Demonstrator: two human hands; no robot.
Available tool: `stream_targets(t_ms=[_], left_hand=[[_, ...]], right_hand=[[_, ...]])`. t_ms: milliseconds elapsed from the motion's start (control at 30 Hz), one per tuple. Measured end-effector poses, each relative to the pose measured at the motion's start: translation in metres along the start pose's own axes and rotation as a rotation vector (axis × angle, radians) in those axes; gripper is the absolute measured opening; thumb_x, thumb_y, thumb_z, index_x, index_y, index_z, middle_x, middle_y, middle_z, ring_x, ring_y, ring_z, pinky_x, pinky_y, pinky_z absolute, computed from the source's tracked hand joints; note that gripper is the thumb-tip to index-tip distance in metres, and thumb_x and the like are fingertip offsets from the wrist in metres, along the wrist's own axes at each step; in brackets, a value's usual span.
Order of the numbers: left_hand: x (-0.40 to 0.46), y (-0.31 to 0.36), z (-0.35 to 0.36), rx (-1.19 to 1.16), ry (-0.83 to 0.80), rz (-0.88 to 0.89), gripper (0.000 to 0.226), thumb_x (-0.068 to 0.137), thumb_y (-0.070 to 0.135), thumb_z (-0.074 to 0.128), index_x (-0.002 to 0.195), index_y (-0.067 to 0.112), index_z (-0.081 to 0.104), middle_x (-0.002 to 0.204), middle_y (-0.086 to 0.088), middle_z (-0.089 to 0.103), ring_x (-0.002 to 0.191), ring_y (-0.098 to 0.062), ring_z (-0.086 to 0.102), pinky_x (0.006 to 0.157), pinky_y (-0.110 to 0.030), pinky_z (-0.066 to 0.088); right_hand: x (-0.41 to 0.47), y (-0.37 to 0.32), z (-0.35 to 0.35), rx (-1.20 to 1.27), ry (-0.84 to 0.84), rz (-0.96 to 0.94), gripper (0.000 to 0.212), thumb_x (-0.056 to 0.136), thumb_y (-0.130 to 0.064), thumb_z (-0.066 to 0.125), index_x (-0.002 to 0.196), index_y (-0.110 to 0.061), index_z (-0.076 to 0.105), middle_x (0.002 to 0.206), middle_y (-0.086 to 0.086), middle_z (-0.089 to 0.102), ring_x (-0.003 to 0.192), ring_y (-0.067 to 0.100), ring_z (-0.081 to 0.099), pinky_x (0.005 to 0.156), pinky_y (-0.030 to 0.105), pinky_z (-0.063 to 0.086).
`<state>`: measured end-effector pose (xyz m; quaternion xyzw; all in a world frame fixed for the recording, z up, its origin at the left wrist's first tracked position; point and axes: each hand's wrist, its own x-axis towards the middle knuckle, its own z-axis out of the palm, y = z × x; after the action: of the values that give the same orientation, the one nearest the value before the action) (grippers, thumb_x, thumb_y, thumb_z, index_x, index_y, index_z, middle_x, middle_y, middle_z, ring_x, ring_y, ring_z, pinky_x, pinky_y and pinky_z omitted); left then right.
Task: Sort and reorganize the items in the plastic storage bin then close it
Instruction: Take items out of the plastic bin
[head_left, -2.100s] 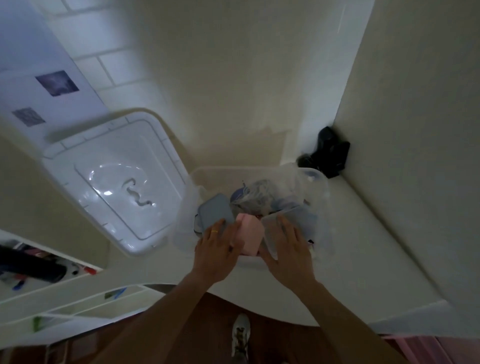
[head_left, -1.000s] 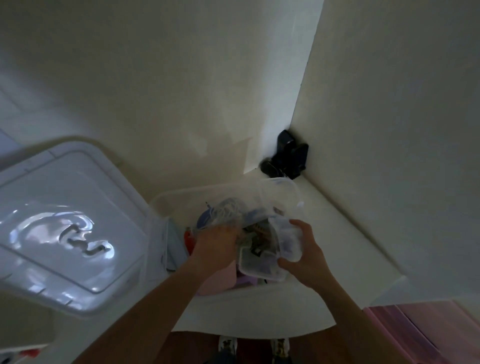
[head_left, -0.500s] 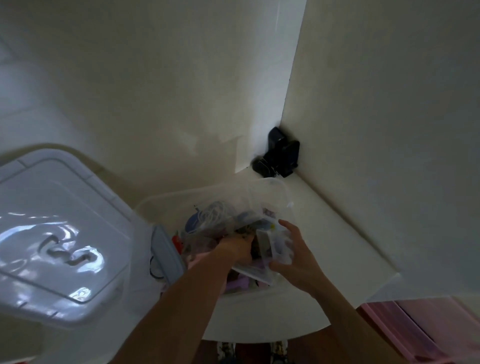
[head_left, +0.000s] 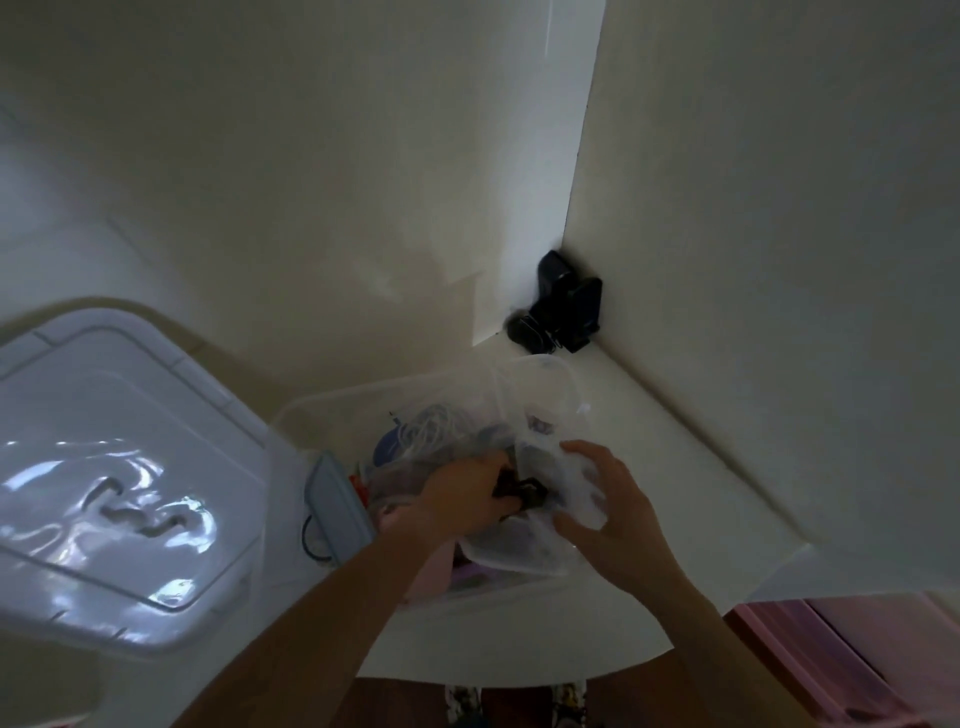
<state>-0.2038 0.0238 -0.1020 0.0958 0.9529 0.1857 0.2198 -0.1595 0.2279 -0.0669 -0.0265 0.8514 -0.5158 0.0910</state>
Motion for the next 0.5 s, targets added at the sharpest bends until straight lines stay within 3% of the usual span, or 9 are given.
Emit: stream_targets(t_ms=[67, 133, 233, 300, 400, 500], left_hand=[[-0.010, 0.006, -0.014, -0.078, 0.036, 0.062, 0.053, 0.082, 0.070, 0.045, 0.096, 0.021, 0.061, 0.090, 0.001, 0.068, 0.085, -0.020, 0.066, 0.076, -0.033, 0.053], [-0.017, 0.018, -0.031, -0.085, 0.064, 0.116, 0.052, 0.085, 0.067, 0.046, 0.085, 0.016, 0.061, 0.081, 0.001, 0.064, 0.080, -0.022, 0.065, 0.070, -0.031, 0.046], [-0.018, 0.044, -0.052, -0.233, 0.136, 0.132, 0.044, 0.083, 0.051, 0.067, 0.111, 0.016, 0.069, 0.102, 0.000, 0.070, 0.096, -0.015, 0.065, 0.087, -0.027, 0.047], [-0.015, 0.067, -0.061, -0.414, 0.151, 0.156, 0.052, 0.083, 0.038, 0.078, 0.131, 0.022, 0.063, 0.110, 0.005, 0.072, 0.095, -0.005, 0.066, 0.094, -0.022, 0.048], [-0.005, 0.103, -0.067, -0.548, 0.143, 0.271, 0.053, 0.086, 0.029, 0.077, 0.136, 0.028, 0.058, 0.116, 0.011, 0.071, 0.094, 0.001, 0.068, 0.088, -0.018, 0.054], [0.003, 0.131, -0.074, -0.523, 0.209, 0.306, 0.040, 0.090, 0.031, 0.071, 0.129, 0.033, 0.061, 0.121, 0.019, 0.066, 0.103, 0.006, 0.063, 0.096, -0.019, 0.051]], right_hand=[[-0.007, -0.005, -0.018, 0.154, 0.006, -0.021, 0.063, 0.079, -0.007, 0.077, 0.126, -0.041, 0.052, 0.128, -0.018, 0.056, 0.118, 0.005, 0.058, 0.095, 0.022, 0.050], [-0.013, -0.005, -0.038, 0.325, 0.011, 0.010, 0.073, 0.080, 0.008, 0.070, 0.130, -0.042, 0.051, 0.133, -0.018, 0.053, 0.121, 0.007, 0.057, 0.098, 0.029, 0.050], [-0.019, -0.002, -0.067, 0.538, 0.063, 0.014, 0.074, 0.082, 0.010, 0.065, 0.134, -0.040, 0.050, 0.136, 0.000, 0.052, 0.121, 0.020, 0.060, 0.097, 0.046, 0.051], [-0.022, 0.008, -0.081, 0.655, 0.094, 0.011, 0.068, 0.082, 0.002, 0.063, 0.138, -0.035, 0.049, 0.135, 0.007, 0.052, 0.121, 0.027, 0.060, 0.098, 0.053, 0.049], [-0.025, 0.033, -0.100, 0.850, 0.155, 0.072, 0.064, 0.086, 0.009, 0.054, 0.137, -0.029, 0.050, 0.137, 0.015, 0.049, 0.121, 0.035, 0.059, 0.100, 0.058, 0.047], [-0.030, 0.052, -0.117, 1.010, 0.212, 0.128, 0.063, 0.082, 0.006, 0.055, 0.135, -0.026, 0.051, 0.137, 0.021, 0.049, 0.119, 0.040, 0.058, 0.100, 0.060, 0.045]])
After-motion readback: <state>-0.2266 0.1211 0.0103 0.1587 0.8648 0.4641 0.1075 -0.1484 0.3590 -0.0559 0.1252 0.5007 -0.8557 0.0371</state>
